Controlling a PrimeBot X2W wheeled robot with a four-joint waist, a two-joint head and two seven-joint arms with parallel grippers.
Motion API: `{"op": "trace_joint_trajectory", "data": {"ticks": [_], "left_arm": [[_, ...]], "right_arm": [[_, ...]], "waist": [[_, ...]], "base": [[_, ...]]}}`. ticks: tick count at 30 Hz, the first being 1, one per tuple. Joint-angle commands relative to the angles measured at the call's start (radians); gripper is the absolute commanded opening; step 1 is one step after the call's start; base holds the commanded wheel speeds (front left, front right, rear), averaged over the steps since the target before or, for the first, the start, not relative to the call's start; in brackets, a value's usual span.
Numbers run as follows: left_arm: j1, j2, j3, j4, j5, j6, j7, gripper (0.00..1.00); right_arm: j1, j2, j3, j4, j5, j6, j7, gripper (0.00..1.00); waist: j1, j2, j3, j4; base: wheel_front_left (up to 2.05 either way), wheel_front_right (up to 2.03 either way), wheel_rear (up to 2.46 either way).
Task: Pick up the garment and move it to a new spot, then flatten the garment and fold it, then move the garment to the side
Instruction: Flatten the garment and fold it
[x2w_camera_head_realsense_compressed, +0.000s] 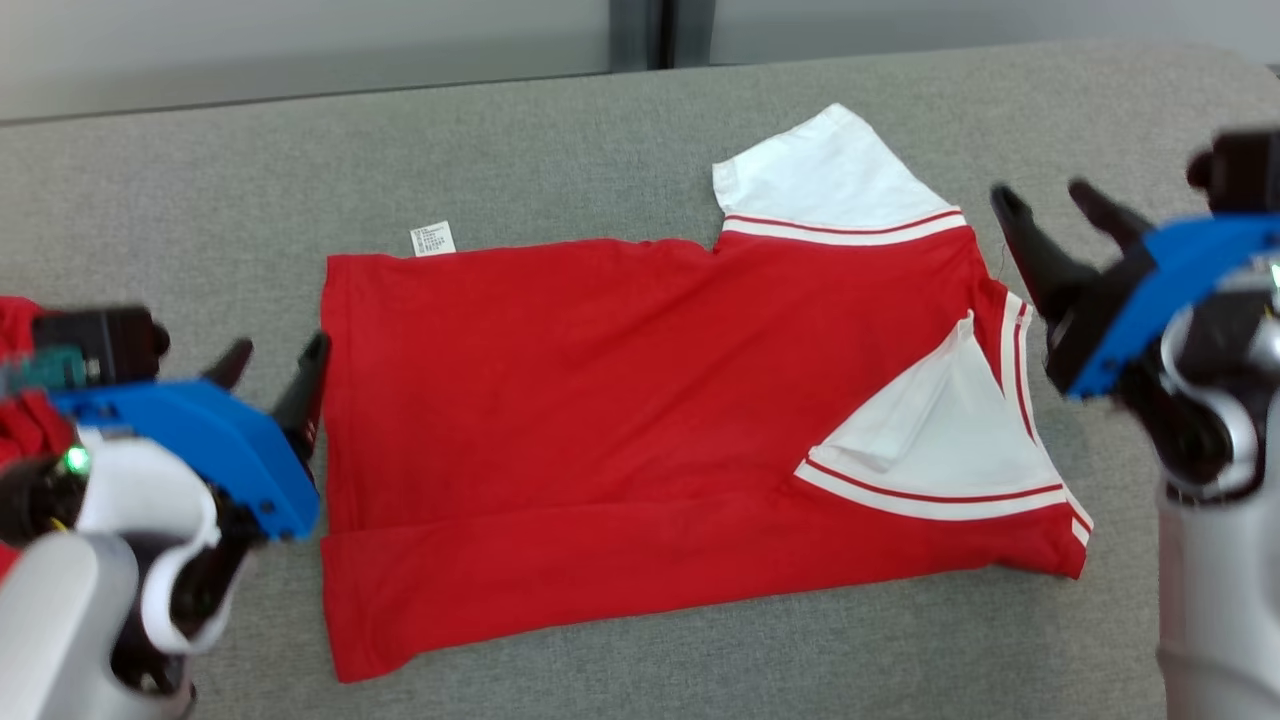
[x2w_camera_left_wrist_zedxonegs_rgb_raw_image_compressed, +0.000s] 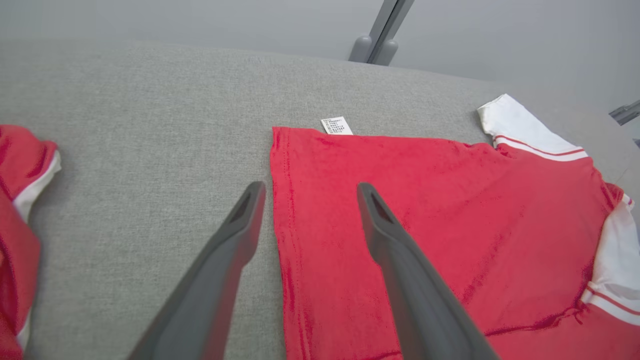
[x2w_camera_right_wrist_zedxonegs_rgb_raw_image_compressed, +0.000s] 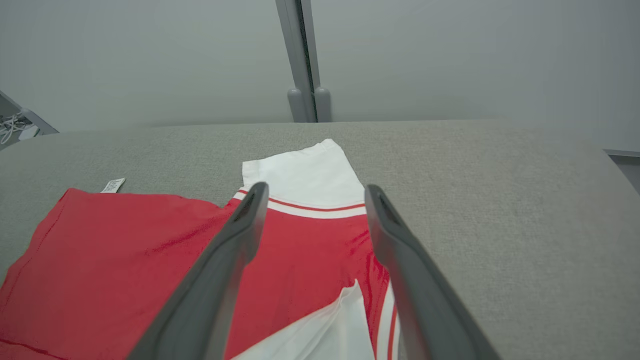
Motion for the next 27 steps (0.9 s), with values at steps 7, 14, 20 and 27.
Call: {"op": "trace_joint_trajectory", "data": {"ticks": [7,14,20,27], "left_arm": [[-0.321,0.084,-0.032,0.225,-0.069,-0.204,0.192,1.0],[-0.462,0.098,-0.05,0.319,-0.109,-0.236,0.333,1.0],[-0.515,0.104,-0.069,0.379,-0.081,-0.239,0.35,1.0],[-0.511,0.107,-0.081,0.43,-0.071,-0.238,0.351,1.0]], "right_arm": [[-0.393,-0.045,0.164,0.336,0.042,0.001,-0.048,1.0],[-0.575,-0.054,0.246,0.547,0.051,0.001,-0.129,1.0],[-0.657,-0.057,0.303,0.662,0.075,0.001,-0.2,1.0],[-0.705,-0.078,0.351,0.744,0.112,0.001,-0.249,1.0]], "waist": [[-0.0001,-0.0001,0.1,-0.036],[-0.0001,-0.0001,0.167,-0.047],[-0.0001,-0.0001,0.212,-0.065],[-0.0001,-0.0001,0.252,-0.091]], "base": [[0.0,0.0,0.0],[0.0,0.0,0.0],[0.0,0.0,0.0],[0.0,0.0,0.0]]}}
